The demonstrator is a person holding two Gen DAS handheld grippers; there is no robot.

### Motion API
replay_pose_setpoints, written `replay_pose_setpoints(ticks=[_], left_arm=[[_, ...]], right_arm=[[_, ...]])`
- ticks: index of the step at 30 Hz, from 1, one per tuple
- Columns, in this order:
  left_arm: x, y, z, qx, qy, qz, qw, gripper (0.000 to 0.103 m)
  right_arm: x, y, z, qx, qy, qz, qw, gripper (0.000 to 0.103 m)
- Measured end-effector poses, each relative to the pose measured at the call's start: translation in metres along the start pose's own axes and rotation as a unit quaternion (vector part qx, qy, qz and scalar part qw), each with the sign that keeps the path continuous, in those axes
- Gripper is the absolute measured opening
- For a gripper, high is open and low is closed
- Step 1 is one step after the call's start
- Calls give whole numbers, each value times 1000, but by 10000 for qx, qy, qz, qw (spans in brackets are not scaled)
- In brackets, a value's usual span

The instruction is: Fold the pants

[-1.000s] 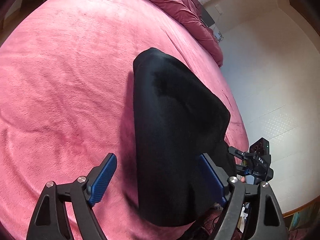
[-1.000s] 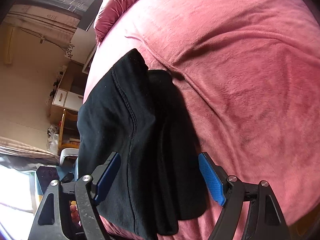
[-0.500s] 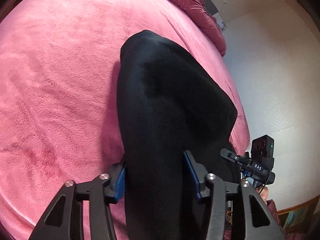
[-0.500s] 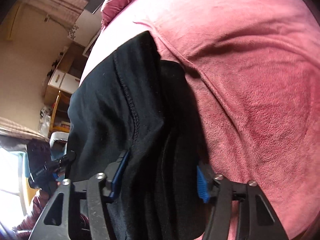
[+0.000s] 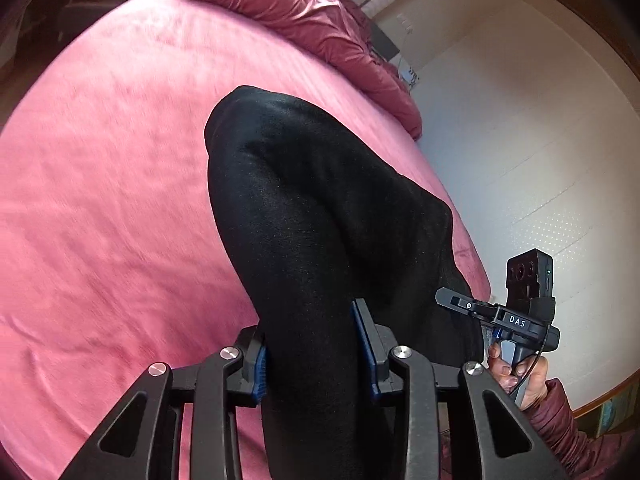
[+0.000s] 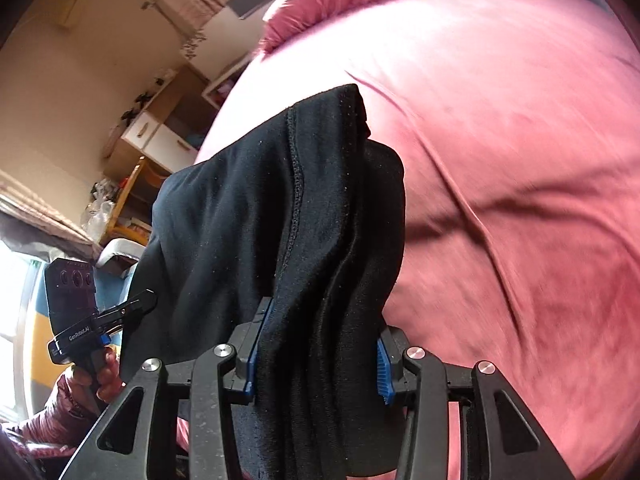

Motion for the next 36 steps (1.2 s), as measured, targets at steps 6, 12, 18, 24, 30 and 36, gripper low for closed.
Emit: replay_pose_setpoints(ticks=[6, 12, 18, 24, 30, 36], left_arm=[[-13, 23, 50, 80, -299, 387, 9988, 36], [-6, 57, 92, -38, -312, 979, 9947, 37], [34, 106, 84, -293, 158, 1682, 9852, 56], [25, 111, 73, -311, -24, 1789, 9834, 61], [22, 75, 84, 114, -261, 2480, 9683, 60], [6, 57, 78, 333, -573, 2795, 9579, 60]], right_arm=[[53, 26, 55, -123, 49, 185, 9997, 44], [112, 43, 94, -61, 248, 231, 9994, 44], [175, 16, 87, 119, 700, -183, 9973, 62], [177, 13, 88, 174, 643, -55, 9978, 63], [177, 31, 88, 76, 627, -331, 9975, 68], [170, 47, 85, -57, 445, -729, 9963, 73]])
Point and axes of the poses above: each gripper's, at about its wrist camera, not at the fingertips, and x roughly the way its jaws point, y to its left, z to its top, the point moved 2 cm from there along x, roughly the way its jaws point, and after that the axes turned 5 degrees about -y, right-handed, at the moved point
